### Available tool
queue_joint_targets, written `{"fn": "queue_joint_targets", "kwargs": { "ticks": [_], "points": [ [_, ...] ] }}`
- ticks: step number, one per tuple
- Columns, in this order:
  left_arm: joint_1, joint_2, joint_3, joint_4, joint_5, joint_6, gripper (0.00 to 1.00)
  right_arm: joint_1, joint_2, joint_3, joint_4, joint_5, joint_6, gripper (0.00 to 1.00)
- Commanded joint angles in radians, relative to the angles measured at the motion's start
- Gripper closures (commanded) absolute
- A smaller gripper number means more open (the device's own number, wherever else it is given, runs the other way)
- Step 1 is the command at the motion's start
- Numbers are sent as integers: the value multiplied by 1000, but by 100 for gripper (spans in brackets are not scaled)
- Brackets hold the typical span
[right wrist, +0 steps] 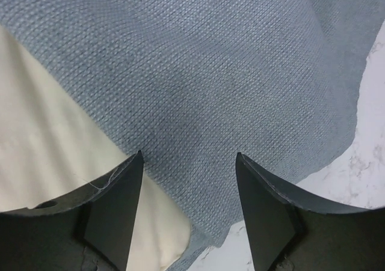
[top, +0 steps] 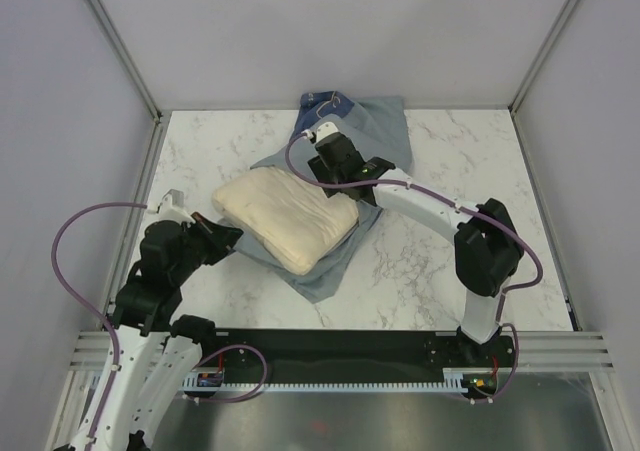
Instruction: Put the pillow into the pillowcase
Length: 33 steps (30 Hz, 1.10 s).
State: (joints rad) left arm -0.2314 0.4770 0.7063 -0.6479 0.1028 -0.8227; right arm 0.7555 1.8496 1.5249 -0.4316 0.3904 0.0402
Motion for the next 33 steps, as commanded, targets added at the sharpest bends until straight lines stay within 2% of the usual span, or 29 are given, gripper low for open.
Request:
{"fn": "queue_joint_targets", "kwargs": {
  "ticks": [1, 5, 11, 18, 22, 28, 33],
  "points": [
    [3, -3, 102, 31, -32, 54, 98, 4, 48, 60, 60, 77, -69, 29],
    [1, 3, 140, 10, -28, 62, 98, 16, 66, 38, 91, 61, -92, 25],
    [1, 14, 150, 5, -14, 69, 98, 70, -35, -98, 243, -19, -103, 20],
    [3, 11, 147, 2, -12, 77, 98, 165, -84, -181, 353, 13, -181, 19],
    [3, 6, 151, 1, -6, 79, 98, 173, -52, -157, 347, 43, -198, 19],
    [3, -5, 162, -18, -9, 83, 98, 153, 74, -36, 260, 267, -223, 19],
    [1, -12, 174, -25, -11, 86, 98, 116, 161, 29, 217, 311, -227, 19]
  ]
}}
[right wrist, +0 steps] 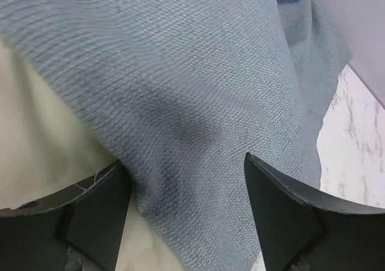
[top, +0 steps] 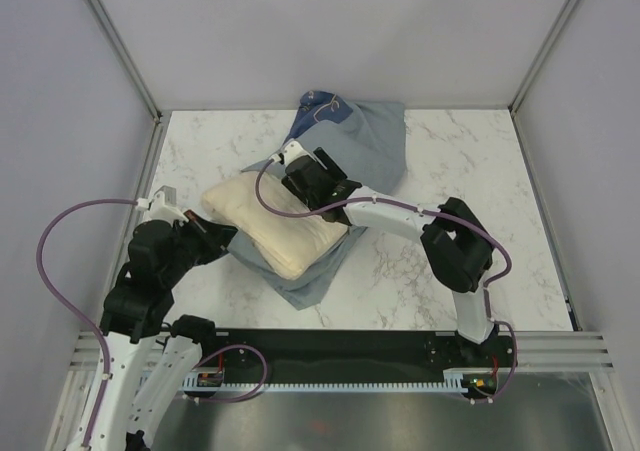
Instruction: Put the pillow into the pillowcase
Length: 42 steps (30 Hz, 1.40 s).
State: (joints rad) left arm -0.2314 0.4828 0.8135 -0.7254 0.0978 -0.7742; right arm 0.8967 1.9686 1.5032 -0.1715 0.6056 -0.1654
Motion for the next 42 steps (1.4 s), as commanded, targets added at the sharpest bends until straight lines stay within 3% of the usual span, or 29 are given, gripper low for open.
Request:
{"fn": "queue_joint_targets", "kwargs": {
  "ticks": [1, 5, 7, 8, 10, 11, 18, 27, 34, 36, 39, 42],
  "points": [
    [1, -18, 69, 50, -6, 39, 98, -31, 53, 57, -45, 106, -26, 19],
    [1, -13, 73, 47, -9, 42, 98, -68, 113, 81, -54, 129, -14, 21],
    [1, -4, 76, 50, -10, 42, 98, -76, 127, 112, -72, 152, -5, 37],
    [3, 10, 87, 50, -12, 44, 98, -76, 125, 123, -79, 154, 3, 64],
    [1, 33, 111, 58, -15, 49, 98, -78, 109, 158, -114, 135, 24, 92],
    [3, 63, 148, 60, -18, 58, 98, -78, 70, 164, -120, 119, 44, 100],
    [3, 285, 458, 69, 0, 95, 98, -78, -149, 251, -215, -47, 130, 100],
    [1, 549, 981, 118, 221, 96, 98, -128, -336, 515, -399, -276, 257, 100],
    [1, 787, 1551, 231, 437, -110, 98, -193, -363, 494, -441, -366, 371, 100],
    [1, 846, 1616, 361, 462, -173, 98, -197, -355, 457, -439, -401, 409, 100],
    [1, 838, 1584, 530, 439, -276, 98, -199, -344, 485, -441, -492, 448, 100],
    [1, 818, 1570, 518, 387, -243, 98, -200, -352, 605, -468, -532, 471, 100]
  ]
}}
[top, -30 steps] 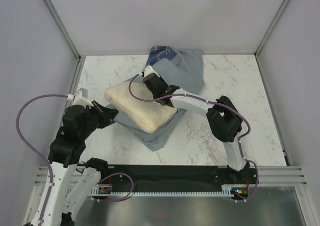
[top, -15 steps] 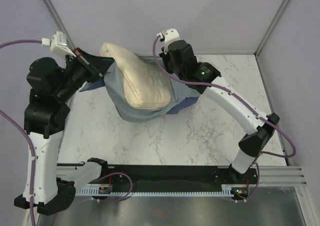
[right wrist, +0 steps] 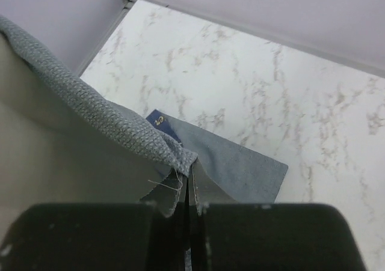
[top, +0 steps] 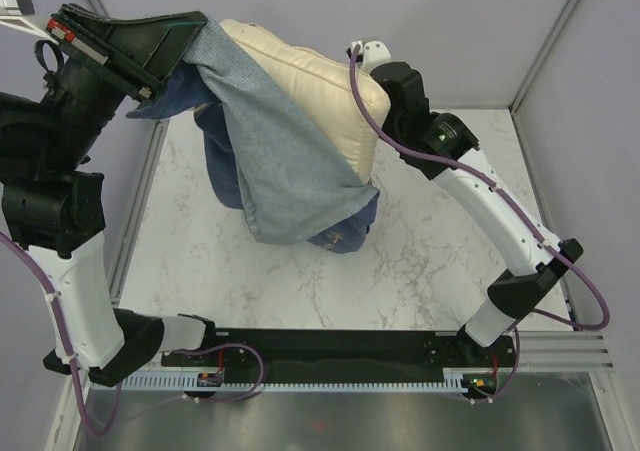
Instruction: Put the pillow into the pillowcase
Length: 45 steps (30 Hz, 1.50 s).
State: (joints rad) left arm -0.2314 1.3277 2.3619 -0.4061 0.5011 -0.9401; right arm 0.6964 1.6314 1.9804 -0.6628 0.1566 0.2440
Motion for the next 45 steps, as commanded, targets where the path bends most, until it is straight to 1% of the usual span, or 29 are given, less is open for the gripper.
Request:
{"fn": "queue_joint_targets", "kwargs": {
  "ticks": [1, 2, 3, 4, 5, 6, 7, 9, 11, 12, 13, 16, 18, 21, 23, 26, 27, 28, 29, 30, 32, 33, 35, 36, 38, 39, 40, 43, 45],
  "points": [
    [3, -41, -33, 181, -50, -51, 98, -3, -13, 186, 2, -100, 61, 100],
    [3, -62, -77, 182, -65, -33, 98, -6, -8, 331, -44, -106, 63, 100],
    [3, -114, -131, 181, -87, -19, 98, -15, -2, 403, -66, -114, 70, 100],
    [3, -149, -261, 182, -137, -2, 98, -20, -5, 466, -78, -133, 77, 100],
    [3, -180, -327, 190, -160, 9, 98, -26, -16, 536, -75, -144, 83, 100],
    [1, -211, -396, 208, -183, 15, 98, -31, -45, 544, -63, -147, 90, 100],
    [1, -273, -523, 245, -229, 14, 98, -31, -67, 525, -49, -152, 109, 100],
    [1, -318, -623, 277, -297, 14, 98, -31, -115, 470, -18, -155, 115, 100],
    [1, -314, -589, 282, -317, 15, 98, -31, -142, 332, -1, -143, 112, 100],
    [3, -299, -499, 279, -303, 17, 98, -31, -165, 271, 8, -129, 104, 100],
    [1, -259, -445, 279, -294, 18, 98, -31, -174, 144, 20, -109, 89, 100],
    [1, -208, -252, 273, -282, 18, 98, -31, -194, -35, 84, -37, 68, 100],
    [3, -161, -125, 256, -276, 14, 98, -35, -176, -60, 85, -5, 52, 100],
    [1, -117, -32, 248, -259, -3, 98, -52, -147, -51, 81, -20, 60, 100],
    [3, -124, -45, 239, -265, -6, 98, -66, -131, 20, 65, -49, 69, 100],
    [3, -183, -177, 239, -279, 24, 98, -77, -125, 193, 29, -69, 69, 100],
    [3, -229, -282, 248, -288, 30, 98, -81, -117, 245, 17, -66, 63, 100],
    [1, -254, -344, 262, -288, 32, 98, -83, -113, 358, -9, -57, 60, 100],
    [1, -275, -407, 279, -288, 32, 98, -84, -108, 401, -14, -54, 58, 100],
    [3, -300, -525, 295, -289, 17, 98, -84, -116, 429, -15, -48, 58, 100],
    [1, -343, -602, 339, -294, 3, 98, -86, -133, 446, -9, -52, 66, 100],
    [1, -343, -610, 340, -295, 1, 98, -86, -149, 436, -8, -57, 72, 100],
    [1, -314, -555, 325, -296, 3, 98, -86, -172, 324, 14, -62, 74, 100],
    [1, -296, -456, 311, -288, 9, 98, -86, -204, 267, 28, -55, 74, 100],
    [3, -225, -324, 247, -279, 21, 98, -86, -231, 77, 84, -58, 75, 100],
    [1, -197, -199, 222, -276, 32, 98, -86, -254, 17, 104, -72, 77, 100],
    [1, -185, -155, 202, -279, 49, 98, -86, -264, -93, 153, -74, 80, 100],
    [3, -177, -125, 196, -292, 63, 98, -86, -275, -228, 207, -63, 80, 100],
    [1, -180, -136, 194, -292, 66, 98, -86, -242, -227, 201, -71, 64, 100]
  ]
}}
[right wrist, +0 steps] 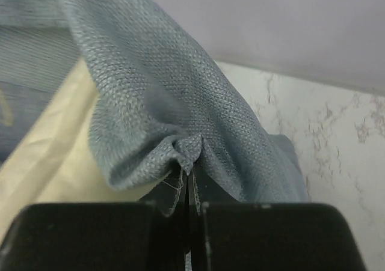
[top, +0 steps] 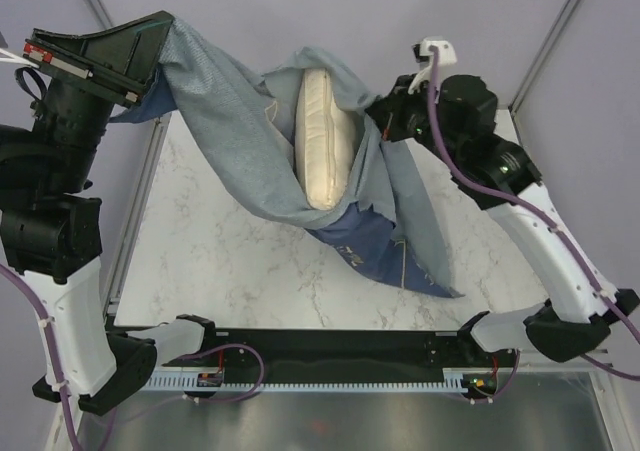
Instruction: Put the pillow into the pillowcase
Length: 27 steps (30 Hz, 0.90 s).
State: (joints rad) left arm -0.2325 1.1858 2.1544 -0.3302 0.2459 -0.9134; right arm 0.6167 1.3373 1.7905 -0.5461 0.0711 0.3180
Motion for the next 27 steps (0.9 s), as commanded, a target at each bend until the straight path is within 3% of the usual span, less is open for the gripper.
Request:
{"fn": "queue_joint_targets", "kwargs": {
  "ticks": [1, 8, 13, 19, 27],
  "points": [
    [4, -37, 65, 118, -42, 39, 98, -6, 62, 1, 60, 25, -14, 100],
    [2, -40, 10, 106, -60, 38, 98, -18, 80, 327, -64, 105, -71, 100],
    [2, -52, -229, 186, 22, -47, 98, -21, 85, 515, -121, 197, -131, 100],
    [-16, 26, -360, 201, 134, -90, 98, -25, 97, 560, -138, 292, -178, 100],
    [-13, -67, -300, 62, 12, 40, 98, -26, 66, 491, -134, 92, -105, 100]
  ]
}}
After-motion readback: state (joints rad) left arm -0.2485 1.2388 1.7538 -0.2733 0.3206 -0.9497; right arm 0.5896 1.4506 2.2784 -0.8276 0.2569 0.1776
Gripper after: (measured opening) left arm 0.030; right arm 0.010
